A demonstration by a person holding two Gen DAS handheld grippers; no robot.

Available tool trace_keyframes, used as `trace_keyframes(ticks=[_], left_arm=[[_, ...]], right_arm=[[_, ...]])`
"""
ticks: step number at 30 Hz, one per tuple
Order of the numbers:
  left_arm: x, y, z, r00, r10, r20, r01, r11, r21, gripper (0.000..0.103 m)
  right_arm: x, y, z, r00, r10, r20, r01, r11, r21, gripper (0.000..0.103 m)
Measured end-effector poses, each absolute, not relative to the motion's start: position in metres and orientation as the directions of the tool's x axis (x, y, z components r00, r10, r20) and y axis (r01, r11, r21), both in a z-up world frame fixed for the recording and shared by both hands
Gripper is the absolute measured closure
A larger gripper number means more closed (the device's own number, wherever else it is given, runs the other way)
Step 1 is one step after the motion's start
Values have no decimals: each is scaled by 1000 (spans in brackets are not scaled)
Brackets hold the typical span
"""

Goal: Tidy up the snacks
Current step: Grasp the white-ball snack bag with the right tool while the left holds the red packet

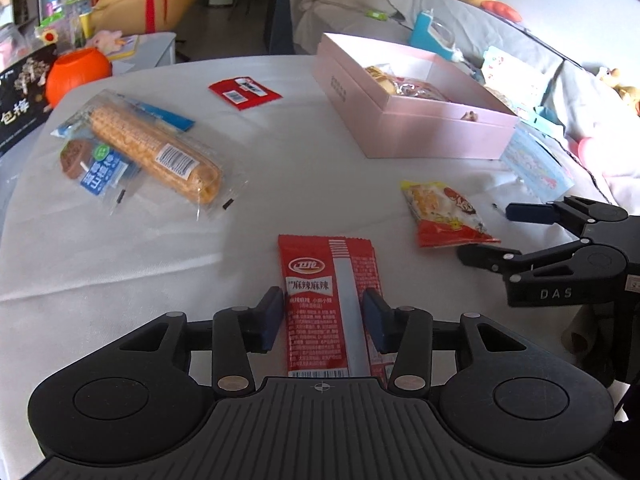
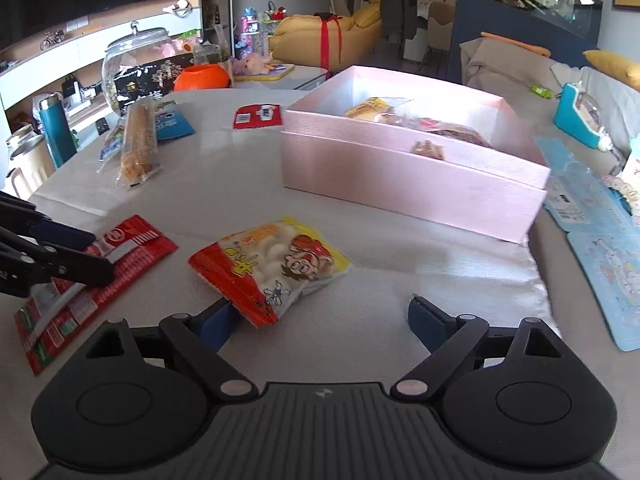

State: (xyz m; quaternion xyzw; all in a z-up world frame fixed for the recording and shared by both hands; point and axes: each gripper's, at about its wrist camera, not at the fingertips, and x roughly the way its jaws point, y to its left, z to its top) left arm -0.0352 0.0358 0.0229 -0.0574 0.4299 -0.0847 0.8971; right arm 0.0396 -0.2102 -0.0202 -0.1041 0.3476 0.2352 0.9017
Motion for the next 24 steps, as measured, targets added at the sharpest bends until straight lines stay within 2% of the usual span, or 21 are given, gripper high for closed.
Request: trace_keyframes(ticks=[8,13,14,15,16,20,24], left_arm=[[-35,29,23,617,-189,-764,102,982,-160,50],[-33,23,22,623,-175,-762,115,985,-132,47],[-34,23,22,627,-173,-760,116,985,-129,48],[-33,25,22,633,-171,-755,110,985,-130,54],[-32,28,24,645,-162,-747,93,987,-133,56],[-11,40,22,682,-107,-724,30,993,-118,57],[2,48,20,693,-113,-712,-10,986,-166,56]], right_arm=[[46,-218,-25,650,330,-685,-452,892,2,5],[46,-218,-25,647,333,-686,-450,893,8,4],[45,-218,-26,648,334,-685,-450,893,9,3],[45,-218,-26,646,336,-685,-451,892,12,3],[45,-219,-26,641,340,-688,-455,891,16,2],[45,-221,-25,623,355,-697,-475,880,23,0],[44,-221,-26,627,355,-694,-477,879,19,0]])
